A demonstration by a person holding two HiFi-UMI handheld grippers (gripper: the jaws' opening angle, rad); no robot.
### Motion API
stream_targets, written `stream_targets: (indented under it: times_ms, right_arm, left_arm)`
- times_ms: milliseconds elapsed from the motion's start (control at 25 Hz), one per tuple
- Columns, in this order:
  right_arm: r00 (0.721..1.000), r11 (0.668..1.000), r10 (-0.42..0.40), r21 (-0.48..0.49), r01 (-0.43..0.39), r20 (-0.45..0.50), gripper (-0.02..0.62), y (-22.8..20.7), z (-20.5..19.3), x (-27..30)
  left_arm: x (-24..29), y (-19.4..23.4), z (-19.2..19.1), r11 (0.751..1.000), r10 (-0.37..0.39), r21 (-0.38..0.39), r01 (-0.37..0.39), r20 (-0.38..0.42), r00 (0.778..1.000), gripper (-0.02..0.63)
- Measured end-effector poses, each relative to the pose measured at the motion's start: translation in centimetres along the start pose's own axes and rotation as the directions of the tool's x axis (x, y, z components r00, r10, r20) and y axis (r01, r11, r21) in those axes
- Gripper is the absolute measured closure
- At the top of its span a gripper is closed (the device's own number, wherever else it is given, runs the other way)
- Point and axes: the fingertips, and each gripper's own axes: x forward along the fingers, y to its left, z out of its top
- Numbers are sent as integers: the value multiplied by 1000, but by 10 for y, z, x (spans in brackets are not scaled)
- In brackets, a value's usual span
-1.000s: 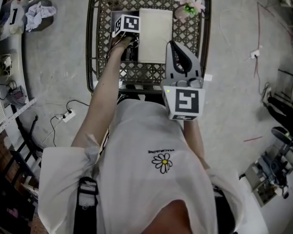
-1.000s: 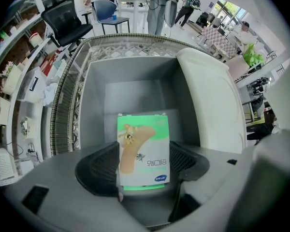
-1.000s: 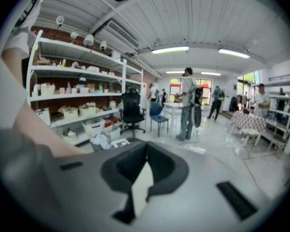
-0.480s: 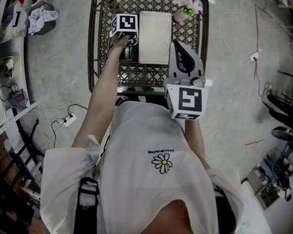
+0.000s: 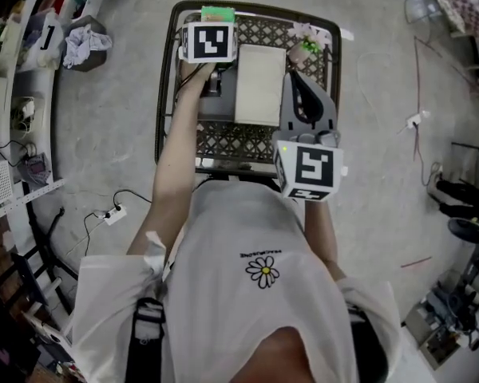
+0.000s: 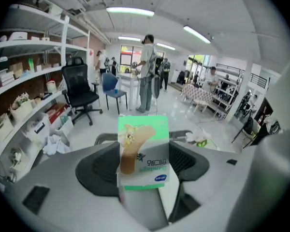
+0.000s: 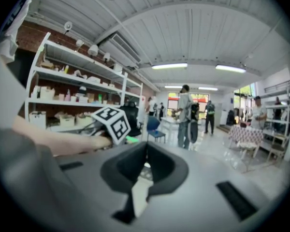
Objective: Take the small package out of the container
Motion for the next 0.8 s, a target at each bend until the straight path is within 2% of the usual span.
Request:
stream_targets:
  times_ms: [80,160,320,440,520,640,720,800]
  right_arm:
    - [999,1000,5,-10,-5,33,565,3,13,0]
    - [998,1000,21,-10,-21,62,565,7,23,-1]
    - [993,999,36,2,-36,111,565,13,40,-2]
    - [990,999,32,11,-34,141,565,16,50,-5]
    - [988,999,27,14,-30,153,565,18,54,-8]
    - [987,1000,-1,21,-2,160,565,15,58,-12]
    - [988,999,-26,35,21,153,565,12,59,-16]
    - [986,998,-36,47,29,161,565,10,57,-18]
  left_arm:
    - [-30,2,31,1000,21,14,-22,113,993,278]
    - [-60,0,51,999,24,20,-29,209,978,278]
    - [-117,-7,77,1000,7,14,-13,371,928,278]
    - [-157,-11,81,998,27,40,-51,457,889,278]
    - [-181,-18,77,995,31,64,-74,513,858,278]
    - [-213,-37,71,990,-23,123,-64,601,799,278]
    - [-230,-48,64,984,-39,160,-84,643,765,278]
    - [-243,-54,55,982,-28,155,-107,682,731,278]
